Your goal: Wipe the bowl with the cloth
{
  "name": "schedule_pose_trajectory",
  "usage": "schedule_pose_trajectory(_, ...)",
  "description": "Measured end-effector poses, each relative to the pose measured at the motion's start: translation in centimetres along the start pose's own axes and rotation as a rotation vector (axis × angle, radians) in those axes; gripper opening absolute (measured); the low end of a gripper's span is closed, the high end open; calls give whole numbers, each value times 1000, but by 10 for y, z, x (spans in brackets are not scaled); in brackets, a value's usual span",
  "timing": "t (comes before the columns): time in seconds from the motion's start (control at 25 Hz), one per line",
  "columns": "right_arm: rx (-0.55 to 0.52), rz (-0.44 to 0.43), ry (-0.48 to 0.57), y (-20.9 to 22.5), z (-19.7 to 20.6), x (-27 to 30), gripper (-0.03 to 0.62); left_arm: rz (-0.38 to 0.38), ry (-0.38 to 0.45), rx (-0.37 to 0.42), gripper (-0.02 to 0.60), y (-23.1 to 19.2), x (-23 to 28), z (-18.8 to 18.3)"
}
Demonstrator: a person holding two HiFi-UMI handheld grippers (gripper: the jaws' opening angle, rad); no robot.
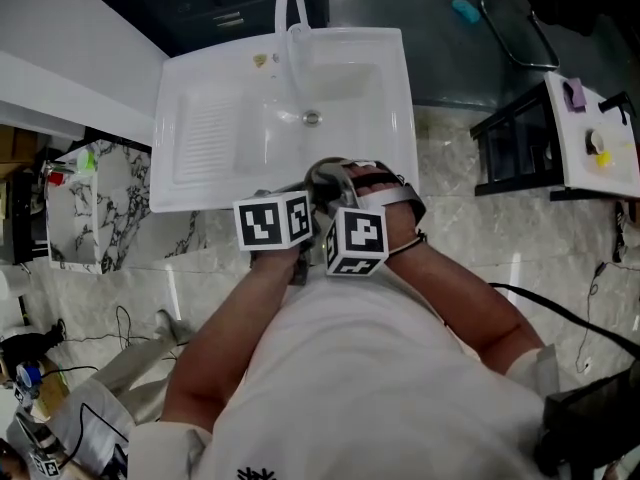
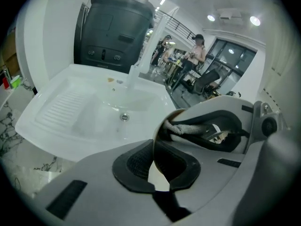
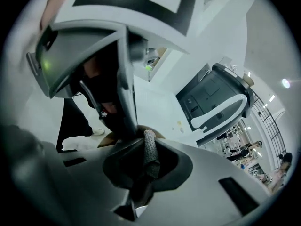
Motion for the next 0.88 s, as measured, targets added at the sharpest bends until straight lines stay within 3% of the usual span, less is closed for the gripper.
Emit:
schedule_pose_trajectory(0.28, 35, 80, 35, 17, 13, -14, 32, -13, 31, -25, 20, -10, -2, -6)
schedule_pose_trajectory(0.64, 96, 188, 187, 26, 27, -47, 32, 3, 67, -105, 20, -37, -5, -13)
schedule_pose_trajectory(0.76, 145, 184, 248, 33, 35, -54, 32, 44, 70, -123, 20, -46, -6, -12)
schedule_pose_trajectory(0.88, 235, 127, 380, 39, 39, -63, 32, 143, 79, -136, 19, -49, -10, -10)
Point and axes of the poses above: the fingertips, and each gripper's own axes: x forward along the fingers, y to its right, z out of its underside, the point moved 9 cm from there along -x, backward along the fingers, and after that the axes turned 11 degrees about -z, right-handed, at the moved point
